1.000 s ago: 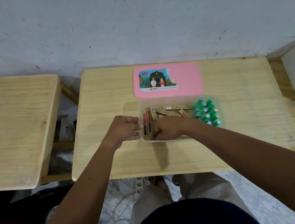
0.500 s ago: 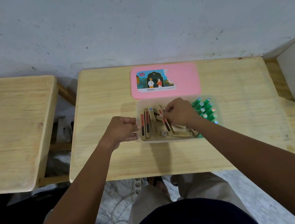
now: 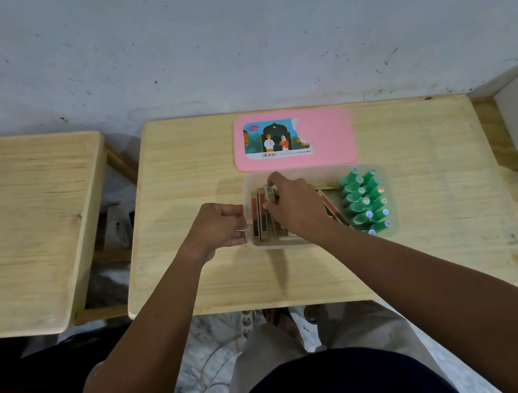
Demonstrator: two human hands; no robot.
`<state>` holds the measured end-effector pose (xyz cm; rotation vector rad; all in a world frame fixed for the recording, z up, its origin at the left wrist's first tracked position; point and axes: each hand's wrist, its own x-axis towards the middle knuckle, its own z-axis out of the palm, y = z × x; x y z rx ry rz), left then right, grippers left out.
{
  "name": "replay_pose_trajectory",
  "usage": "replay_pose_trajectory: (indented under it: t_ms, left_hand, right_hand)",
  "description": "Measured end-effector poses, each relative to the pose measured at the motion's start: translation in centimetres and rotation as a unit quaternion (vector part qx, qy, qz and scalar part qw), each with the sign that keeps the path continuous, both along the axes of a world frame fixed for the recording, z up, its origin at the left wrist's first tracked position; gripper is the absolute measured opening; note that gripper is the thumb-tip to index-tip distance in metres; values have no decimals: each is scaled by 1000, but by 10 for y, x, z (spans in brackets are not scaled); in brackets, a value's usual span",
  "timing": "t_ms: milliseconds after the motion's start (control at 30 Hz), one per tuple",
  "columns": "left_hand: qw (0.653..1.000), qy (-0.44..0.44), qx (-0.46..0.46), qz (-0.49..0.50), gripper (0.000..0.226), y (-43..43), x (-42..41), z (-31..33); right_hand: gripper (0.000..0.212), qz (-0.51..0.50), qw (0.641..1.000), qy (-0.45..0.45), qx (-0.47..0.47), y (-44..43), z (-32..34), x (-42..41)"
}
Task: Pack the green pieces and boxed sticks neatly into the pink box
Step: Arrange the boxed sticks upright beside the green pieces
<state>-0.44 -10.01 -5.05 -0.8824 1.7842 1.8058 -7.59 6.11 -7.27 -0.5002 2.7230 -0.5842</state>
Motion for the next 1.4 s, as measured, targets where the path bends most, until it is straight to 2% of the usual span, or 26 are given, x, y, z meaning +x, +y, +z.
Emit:
replay_pose_trajectory:
  t_ms: [167,333,633,700,800,867,933,1033,1200,1400]
  left_hand:
    - [1000,-1,5,3,28,-1,1,-2]
    - [1000,4,4,-1,26,-2,0,-2]
    - [1000,3,-1,-3,27,-2,0,-5]
    - [1000,6,2,-5,25,-2,0,-3]
    - [1000,5,1,-5,25,-1,0,-1]
    - [1000,3,0,-7,25,-1,0,0]
    - [1000,2,2,-8,25,-2,0,1]
    - [1000,0,0,-10,23,-2,0,2]
    - [1000,-6,-1,-9,22,-1,-1,3]
    - [1000,-4,-7,-2,22,-1,0,3]
  right_hand:
    - [42,-11,999,-31,-10,-3,0,2]
    - [37,-80,982,-118,-120,3,-3,9]
    - [44,-118,968,-169,-141,2,-1,6]
    - [41,-152,952,-203,-170,6,-2,3]
    - [42,-215,893,-303,-253,14,-4,-1]
    - [45,-219,879,-326,-269,19,-3,-2]
    - [48,-208,886,-323,-260,20,-3,-2]
    - [48,-176,913,-292,-223,16,-6,-1]
    - [41,-90,972,-172,-128,4,4,2]
    - [39,-81,989,-96,-81,-2,-4,13]
